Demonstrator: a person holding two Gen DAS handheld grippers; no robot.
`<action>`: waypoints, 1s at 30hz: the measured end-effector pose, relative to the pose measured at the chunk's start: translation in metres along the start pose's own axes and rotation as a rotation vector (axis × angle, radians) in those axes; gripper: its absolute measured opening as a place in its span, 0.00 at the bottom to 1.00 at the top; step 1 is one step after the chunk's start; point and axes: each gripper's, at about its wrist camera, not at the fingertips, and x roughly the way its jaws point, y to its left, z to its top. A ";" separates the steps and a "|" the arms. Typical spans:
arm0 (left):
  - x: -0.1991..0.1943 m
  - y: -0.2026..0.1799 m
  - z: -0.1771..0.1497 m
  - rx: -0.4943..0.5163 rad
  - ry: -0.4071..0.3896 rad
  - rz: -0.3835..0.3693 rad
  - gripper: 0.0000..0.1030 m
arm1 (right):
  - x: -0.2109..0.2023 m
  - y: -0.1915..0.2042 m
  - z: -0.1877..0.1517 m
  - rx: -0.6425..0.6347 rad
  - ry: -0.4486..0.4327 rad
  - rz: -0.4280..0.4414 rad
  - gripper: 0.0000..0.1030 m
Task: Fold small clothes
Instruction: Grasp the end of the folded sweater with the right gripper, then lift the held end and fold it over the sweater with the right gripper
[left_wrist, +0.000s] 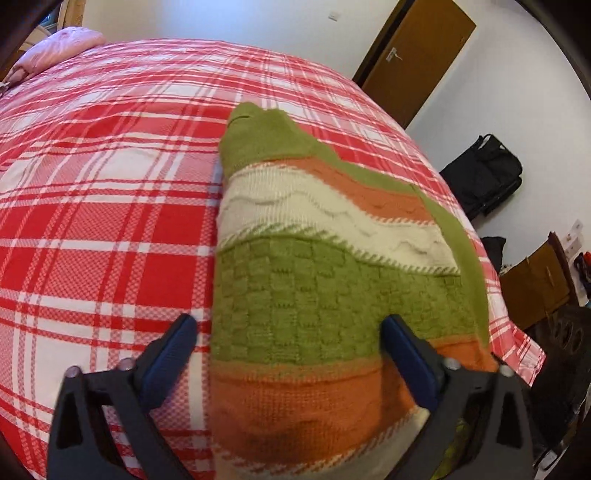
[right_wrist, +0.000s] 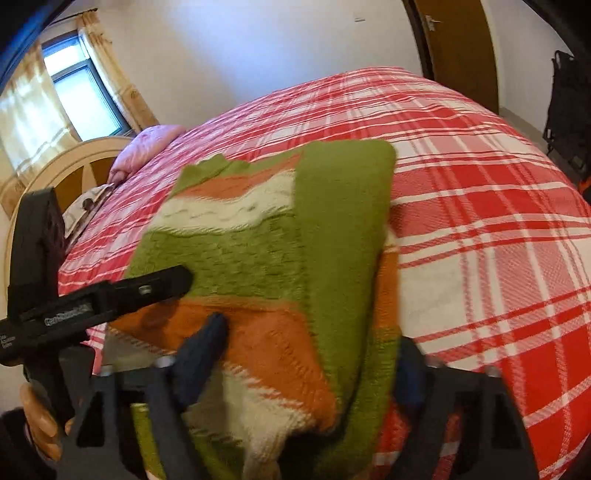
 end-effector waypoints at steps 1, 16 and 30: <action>0.000 -0.002 0.001 0.012 0.000 -0.015 0.78 | -0.001 0.000 -0.001 0.012 0.001 0.008 0.56; -0.040 -0.052 0.003 0.159 -0.106 0.072 0.40 | -0.085 0.030 -0.007 0.041 -0.197 0.017 0.28; -0.032 -0.154 0.010 0.308 -0.164 -0.030 0.23 | -0.147 -0.034 -0.014 0.075 -0.274 -0.136 0.28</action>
